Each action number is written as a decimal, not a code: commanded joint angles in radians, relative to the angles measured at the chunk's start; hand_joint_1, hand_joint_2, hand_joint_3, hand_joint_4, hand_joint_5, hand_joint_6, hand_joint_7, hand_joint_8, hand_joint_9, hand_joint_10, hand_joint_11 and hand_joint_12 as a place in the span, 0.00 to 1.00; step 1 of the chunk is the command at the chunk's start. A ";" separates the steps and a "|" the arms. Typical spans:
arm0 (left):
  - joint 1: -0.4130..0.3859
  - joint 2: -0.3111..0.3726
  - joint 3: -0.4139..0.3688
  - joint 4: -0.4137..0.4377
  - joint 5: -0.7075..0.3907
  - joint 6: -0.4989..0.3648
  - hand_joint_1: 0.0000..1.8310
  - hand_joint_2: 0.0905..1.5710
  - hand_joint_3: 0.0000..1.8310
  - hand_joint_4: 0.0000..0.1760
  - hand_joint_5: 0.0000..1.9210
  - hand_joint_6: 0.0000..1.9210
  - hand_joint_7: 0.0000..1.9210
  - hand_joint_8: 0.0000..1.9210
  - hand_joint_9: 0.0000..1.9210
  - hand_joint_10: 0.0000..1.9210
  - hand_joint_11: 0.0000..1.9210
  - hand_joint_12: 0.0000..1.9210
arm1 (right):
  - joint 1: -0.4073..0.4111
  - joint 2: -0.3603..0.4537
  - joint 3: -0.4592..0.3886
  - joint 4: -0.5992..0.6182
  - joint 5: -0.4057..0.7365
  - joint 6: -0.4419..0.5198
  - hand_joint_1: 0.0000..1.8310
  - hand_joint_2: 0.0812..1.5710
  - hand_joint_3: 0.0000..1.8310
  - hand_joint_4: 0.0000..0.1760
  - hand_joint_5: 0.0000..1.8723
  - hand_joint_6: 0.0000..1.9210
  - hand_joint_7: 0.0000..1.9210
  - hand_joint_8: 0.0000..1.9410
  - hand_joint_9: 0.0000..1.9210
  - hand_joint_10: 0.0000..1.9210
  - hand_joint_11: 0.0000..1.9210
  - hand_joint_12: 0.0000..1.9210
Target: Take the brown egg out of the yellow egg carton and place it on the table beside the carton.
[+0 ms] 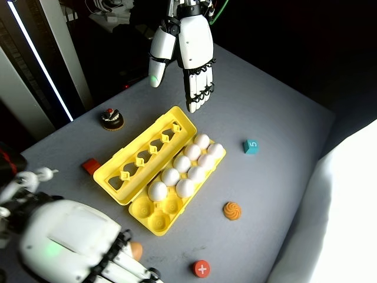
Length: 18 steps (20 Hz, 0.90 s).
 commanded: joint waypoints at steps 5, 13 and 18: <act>-0.013 0.002 0.004 0.031 -0.036 -0.003 0.00 0.76 0.00 0.00 0.06 0.00 0.06 0.00 0.06 0.00 0.00 0.13 | 0.079 0.116 -0.143 0.061 0.093 -0.127 0.38 0.51 0.00 0.64 0.56 0.01 0.13 0.01 0.02 0.00 0.00 0.00; -0.014 0.002 0.004 0.031 -0.040 -0.004 0.00 0.76 0.00 0.00 0.06 0.00 0.06 0.00 0.06 0.00 0.00 0.12 | 0.127 0.249 -0.318 0.095 0.093 -0.155 0.34 0.75 0.00 0.00 0.51 0.99 0.47 0.99 0.45 0.99 0.47 0.99; -0.014 0.002 0.005 0.031 -0.040 -0.004 0.00 0.76 0.00 0.00 0.07 0.00 0.07 0.00 0.06 0.00 0.00 0.14 | 0.128 0.308 -0.391 0.119 0.102 -0.160 0.39 0.91 0.01 0.00 0.57 1.00 0.67 1.00 0.74 1.00 0.85 1.00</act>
